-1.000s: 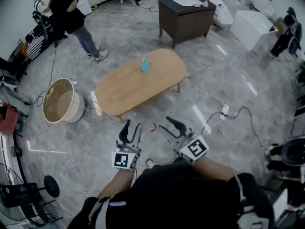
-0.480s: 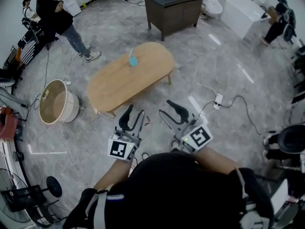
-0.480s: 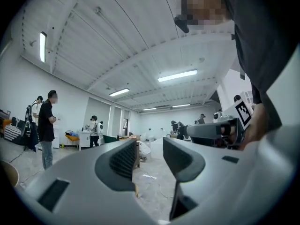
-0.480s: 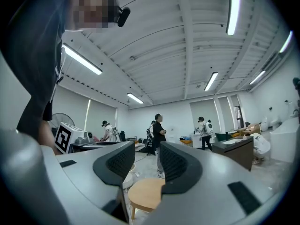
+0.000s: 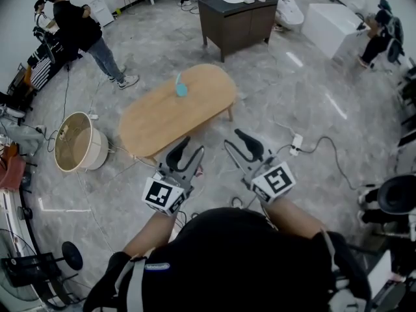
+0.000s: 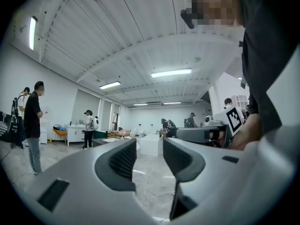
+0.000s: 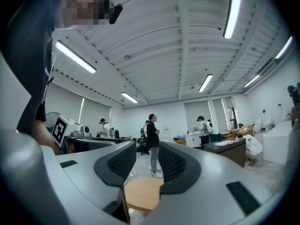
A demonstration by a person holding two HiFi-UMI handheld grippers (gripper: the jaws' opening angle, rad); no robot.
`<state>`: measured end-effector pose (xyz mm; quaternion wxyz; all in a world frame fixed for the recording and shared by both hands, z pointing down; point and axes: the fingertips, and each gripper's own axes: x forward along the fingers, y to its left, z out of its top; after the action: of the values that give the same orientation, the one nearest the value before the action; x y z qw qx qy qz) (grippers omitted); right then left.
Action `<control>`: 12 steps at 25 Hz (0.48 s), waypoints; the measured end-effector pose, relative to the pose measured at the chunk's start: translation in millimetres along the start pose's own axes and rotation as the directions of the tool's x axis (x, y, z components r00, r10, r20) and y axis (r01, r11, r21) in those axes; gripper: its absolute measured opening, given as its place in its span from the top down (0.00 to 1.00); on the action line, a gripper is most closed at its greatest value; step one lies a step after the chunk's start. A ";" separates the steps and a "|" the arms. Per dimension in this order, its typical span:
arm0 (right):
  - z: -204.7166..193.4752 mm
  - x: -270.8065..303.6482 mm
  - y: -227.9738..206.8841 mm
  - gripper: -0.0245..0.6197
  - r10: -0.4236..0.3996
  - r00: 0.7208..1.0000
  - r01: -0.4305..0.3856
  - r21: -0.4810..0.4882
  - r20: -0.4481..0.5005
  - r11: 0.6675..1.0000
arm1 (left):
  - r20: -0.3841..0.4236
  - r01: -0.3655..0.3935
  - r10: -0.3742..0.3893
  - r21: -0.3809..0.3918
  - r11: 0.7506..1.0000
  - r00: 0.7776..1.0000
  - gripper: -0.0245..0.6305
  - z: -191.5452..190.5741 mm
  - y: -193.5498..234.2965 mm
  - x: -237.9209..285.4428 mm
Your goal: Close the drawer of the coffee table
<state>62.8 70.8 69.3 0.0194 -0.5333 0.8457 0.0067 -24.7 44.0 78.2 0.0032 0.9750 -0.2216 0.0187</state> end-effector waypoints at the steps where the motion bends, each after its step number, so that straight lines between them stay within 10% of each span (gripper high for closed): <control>1: 2.2 -1.0 -2.7 0.74 0.005 1.000 -0.005 0.011 0.004 1.000 | -0.004 0.010 -0.010 0.002 1.000 1.000 0.72 4.4 -2.2 1.4; 12: 32.6 -18.1 -15.5 0.90 0.026 0.999 -0.026 -0.002 0.042 1.000 | 0.003 0.068 -0.068 0.003 0.998 0.998 0.72 25.3 -16.2 13.3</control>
<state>85.4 81.4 37.6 0.0368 -0.5219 0.8520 0.0188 -4.9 52.5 53.5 0.0019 0.9820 -0.1882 0.0173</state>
